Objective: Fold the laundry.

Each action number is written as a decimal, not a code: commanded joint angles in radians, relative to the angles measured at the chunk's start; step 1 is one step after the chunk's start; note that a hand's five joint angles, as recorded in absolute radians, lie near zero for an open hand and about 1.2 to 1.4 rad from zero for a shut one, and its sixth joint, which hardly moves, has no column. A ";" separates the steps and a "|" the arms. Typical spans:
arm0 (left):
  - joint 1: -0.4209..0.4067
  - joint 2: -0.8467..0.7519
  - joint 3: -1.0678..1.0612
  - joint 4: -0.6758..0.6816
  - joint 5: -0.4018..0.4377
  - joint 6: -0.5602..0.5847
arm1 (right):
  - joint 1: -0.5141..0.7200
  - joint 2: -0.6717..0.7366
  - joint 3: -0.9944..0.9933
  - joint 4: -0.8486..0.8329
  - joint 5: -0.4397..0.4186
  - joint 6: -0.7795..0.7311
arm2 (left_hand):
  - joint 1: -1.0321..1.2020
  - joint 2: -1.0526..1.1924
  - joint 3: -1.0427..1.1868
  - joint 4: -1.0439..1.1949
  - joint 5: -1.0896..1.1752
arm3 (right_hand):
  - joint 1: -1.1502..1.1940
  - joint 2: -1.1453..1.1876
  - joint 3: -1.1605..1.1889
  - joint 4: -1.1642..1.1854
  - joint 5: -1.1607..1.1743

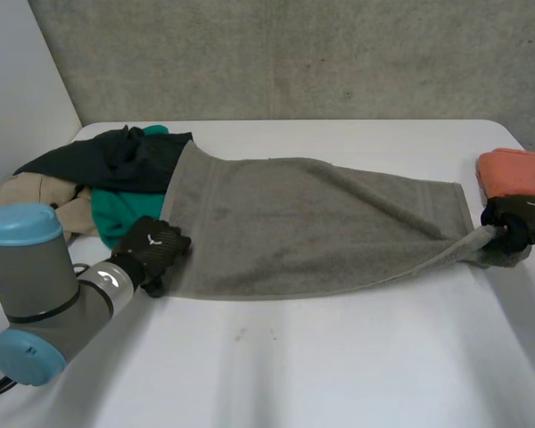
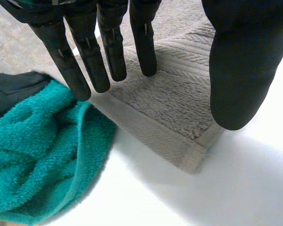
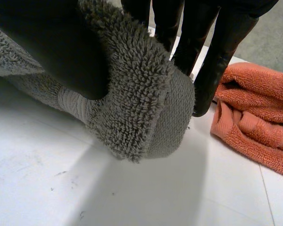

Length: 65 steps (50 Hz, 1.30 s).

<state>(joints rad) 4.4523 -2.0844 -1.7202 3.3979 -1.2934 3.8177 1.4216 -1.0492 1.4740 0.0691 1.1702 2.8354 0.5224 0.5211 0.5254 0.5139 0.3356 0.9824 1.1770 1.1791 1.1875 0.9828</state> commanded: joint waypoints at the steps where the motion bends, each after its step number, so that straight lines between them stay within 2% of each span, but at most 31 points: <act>1: -0.007 0.000 0.001 -0.049 0.002 -0.001 | 0.000 0.000 -0.001 0.000 0.000 -0.008 | 0.055 0.056 0.052 0.064 0.067 | 0.414 0.219 0.217 0.209 0.239; 19: -0.008 -0.123 0.142 -0.040 0.000 -0.004 | 0.003 0.000 0.017 -0.003 -0.009 -0.010 | 0.343 0.344 0.340 0.351 0.355 | 0.414 0.219 0.217 0.209 0.239; 51: -0.022 -0.189 0.261 -0.042 0.006 -0.003 | 0.008 0.000 0.035 -0.002 -0.014 -0.042 | 0.375 0.376 0.372 0.384 0.387 | 0.414 0.219 0.217 0.209 0.239; 57: -0.022 -0.194 0.277 -0.042 0.006 -0.007 | 0.008 0.000 0.035 -0.002 -0.012 -0.042 | 0.466 0.467 0.463 0.475 0.478 | 0.414 0.219 0.217 0.209 0.239; 61: -0.024 -0.192 0.278 -0.040 0.006 -0.013 | 0.007 0.000 0.035 -0.002 -0.012 -0.042 | 0.411 0.412 0.408 0.419 0.423 | 0.414 0.219 0.217 0.209 0.239; 65: -0.031 -0.192 0.274 -0.040 0.005 -0.010 | 0.008 0.000 0.035 -0.002 -0.012 -0.042 | 0.199 0.201 0.196 0.208 0.212 | 0.414 0.219 0.217 0.209 0.239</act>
<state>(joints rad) 4.4288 -2.2773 -1.4426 3.3578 -1.2871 3.8079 1.4287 -1.0492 1.5095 0.0673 1.1581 2.7929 0.7828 0.7936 0.7934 0.7936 0.6053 0.9825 1.1770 1.1791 1.1876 0.9935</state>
